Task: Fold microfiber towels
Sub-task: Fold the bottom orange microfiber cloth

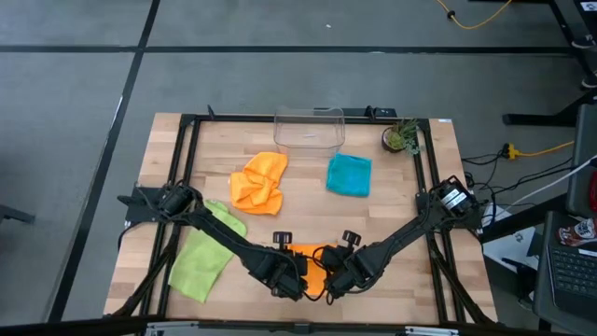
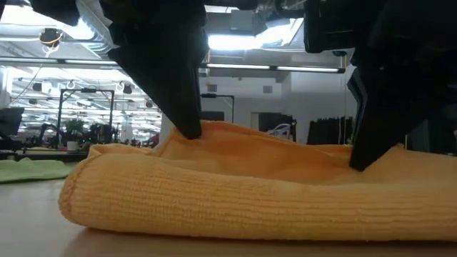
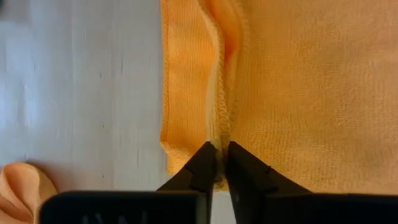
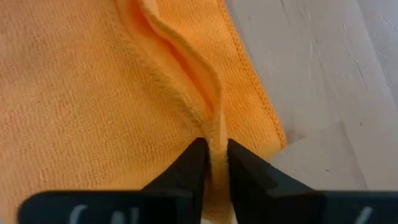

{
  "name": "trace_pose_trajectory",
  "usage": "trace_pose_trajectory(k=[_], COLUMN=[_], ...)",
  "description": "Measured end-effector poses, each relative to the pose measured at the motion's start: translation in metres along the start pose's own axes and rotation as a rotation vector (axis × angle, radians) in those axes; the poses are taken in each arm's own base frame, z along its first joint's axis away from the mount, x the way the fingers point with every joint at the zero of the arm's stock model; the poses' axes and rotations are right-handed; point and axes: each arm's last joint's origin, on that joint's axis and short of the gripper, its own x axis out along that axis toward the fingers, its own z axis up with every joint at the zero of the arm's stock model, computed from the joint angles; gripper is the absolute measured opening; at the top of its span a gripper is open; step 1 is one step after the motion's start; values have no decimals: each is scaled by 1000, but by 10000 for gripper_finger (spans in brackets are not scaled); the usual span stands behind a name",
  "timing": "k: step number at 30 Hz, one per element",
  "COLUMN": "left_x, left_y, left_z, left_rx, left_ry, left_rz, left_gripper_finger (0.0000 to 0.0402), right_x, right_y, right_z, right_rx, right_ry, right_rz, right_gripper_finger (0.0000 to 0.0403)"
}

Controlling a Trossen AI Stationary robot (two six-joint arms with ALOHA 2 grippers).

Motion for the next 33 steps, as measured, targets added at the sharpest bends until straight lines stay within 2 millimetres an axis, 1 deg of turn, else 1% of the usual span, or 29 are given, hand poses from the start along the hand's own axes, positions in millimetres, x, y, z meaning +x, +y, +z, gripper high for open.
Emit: trace_pose_trajectory(k=[5, 10, 13, 15, 17, 19, 23, 26, 30, 33], left_x=[1, 5, 4, -2, -10, -25, -56, -79, -104, -113], left_y=[4, 12, 17, 21, 26, 27, 26, 25, 19, 5], left_z=[1, 4, 2, 0, 0, -2, -4, -8, -12, -13], left_rx=[-7, -25, -43, -77, -107, -98, -102, -164, -331, -466], left_ry=[3, 9, 54, 101, 140, 161, 123, 84, 2, -81], left_rz=[10, 43, 61, 87, 115, 128, 90, 45, -27, -87], left_gripper_finger=[82, 120, 131, 133, 132, 130, 128, 128, 128, 128], right_x=[1, 3, 0, -3, -7, -13, -36, -49, -53, -46], right_y=[-2, -7, -7, -7, -5, -4, -2, 1, 14, 28], right_z=[2, 7, 11, 14, 18, 22, 28, 28, 22, 15], right_rx=[6, 20, 21, 10, 8, 8, 9, 10, 35, 68], right_ry=[2, 30, 51, 55, 56, 55, 26, -4, -74, -223], right_rz=[-5, -9, 1, 2, 14, 16, 50, 89, 150, 206], right_gripper_finger=[111, 151, 170, 179, 184, 185, 186, 186, 186, 186])
